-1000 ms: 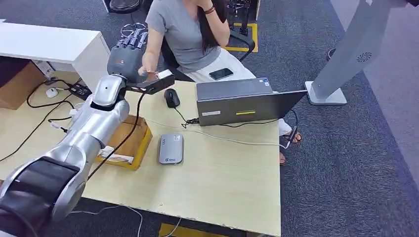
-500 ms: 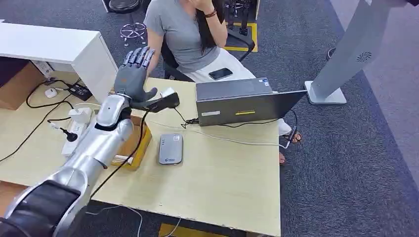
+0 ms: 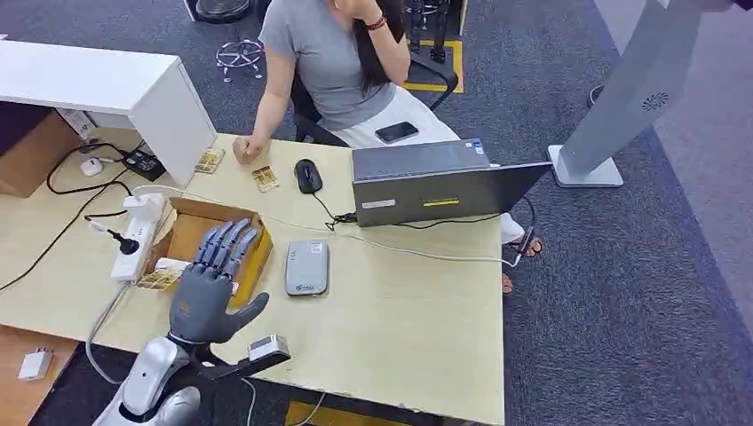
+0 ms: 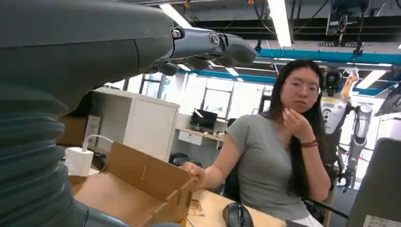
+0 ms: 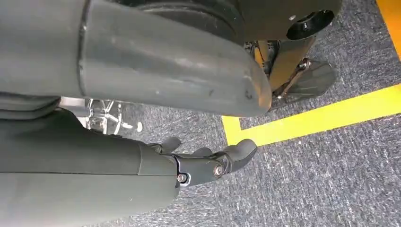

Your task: Pass the card to the sensor for recognition and then transmit it.

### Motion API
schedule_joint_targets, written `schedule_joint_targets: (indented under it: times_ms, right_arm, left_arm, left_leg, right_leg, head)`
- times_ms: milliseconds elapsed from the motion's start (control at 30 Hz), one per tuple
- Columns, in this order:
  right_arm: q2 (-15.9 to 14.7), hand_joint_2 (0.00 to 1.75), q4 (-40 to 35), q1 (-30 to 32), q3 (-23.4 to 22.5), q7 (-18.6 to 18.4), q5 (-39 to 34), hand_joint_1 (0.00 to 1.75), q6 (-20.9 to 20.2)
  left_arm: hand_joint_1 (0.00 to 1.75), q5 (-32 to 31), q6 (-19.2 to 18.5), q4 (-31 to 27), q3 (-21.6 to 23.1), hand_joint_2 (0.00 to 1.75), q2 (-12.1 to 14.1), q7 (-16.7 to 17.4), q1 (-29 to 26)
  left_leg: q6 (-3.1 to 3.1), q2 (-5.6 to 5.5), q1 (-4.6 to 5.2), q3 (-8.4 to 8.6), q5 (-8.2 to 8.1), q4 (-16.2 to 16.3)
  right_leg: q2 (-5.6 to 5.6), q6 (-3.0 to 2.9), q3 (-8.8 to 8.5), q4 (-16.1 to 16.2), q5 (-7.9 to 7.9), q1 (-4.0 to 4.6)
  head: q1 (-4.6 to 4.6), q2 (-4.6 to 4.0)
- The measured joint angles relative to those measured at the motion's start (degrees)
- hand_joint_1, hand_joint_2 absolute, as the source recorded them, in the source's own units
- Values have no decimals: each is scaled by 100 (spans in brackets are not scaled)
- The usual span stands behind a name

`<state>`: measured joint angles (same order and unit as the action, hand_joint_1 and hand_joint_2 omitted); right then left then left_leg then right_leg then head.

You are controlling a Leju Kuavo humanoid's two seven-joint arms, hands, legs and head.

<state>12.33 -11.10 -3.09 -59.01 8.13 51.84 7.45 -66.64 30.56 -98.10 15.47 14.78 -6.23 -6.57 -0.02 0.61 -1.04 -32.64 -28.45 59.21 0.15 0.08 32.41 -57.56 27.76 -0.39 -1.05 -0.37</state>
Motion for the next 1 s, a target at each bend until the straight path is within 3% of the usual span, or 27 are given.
schedule_joint_targets:
  times_ms: [367,567,600,767,800,1000]
  right_arm:
    - [2,0,-2,-9,-66,7,-18,0,11]
    - [17,0,-2,-10,-166,57,-116,0,26]
    - [17,0,-2,-11,-172,65,-127,0,24]
    - [33,0,-2,-18,-271,50,-157,0,7]
    - [33,0,-2,-19,-286,44,-168,0,9]
    - [44,0,-7,-24,-339,35,-144,0,26]
  left_arm:
    - [0,9,5,-485,-155,175,50,-7,-358]
    - [0,120,176,-798,-365,175,92,-158,-864]
    - [0,127,52,-828,-402,175,124,-116,-931]
    - [0,286,-1515,-845,-747,175,454,336,-1130]
    - [0,366,-1689,-845,-830,175,540,380,-1174]
    - [0,553,-1869,-845,-1270,175,791,411,-1267]
  left_leg:
    - [3,-22,0,0,14,1]
    - [3,-25,0,0,13,1]
    - [3,-25,0,0,13,0]
    - [2,-25,-4,0,14,0]
    - [1,-24,-7,1,14,0]
    - [-4,-29,-8,0,18,0]
  right_leg:
    - [-19,1,-11,-1,-5,0]
    - [-20,0,-9,0,-1,0]
    - [-20,0,-9,0,-1,0]
    - [-20,-1,-9,-1,-2,3]
    - [-19,-2,-8,-1,-2,5]
    - [-24,-2,-11,-2,-3,6]
  head:
    - [0,0]
    - [2,0]
    - [0,0]
    - [0,0]
    - [0,0]
    - [0,0]
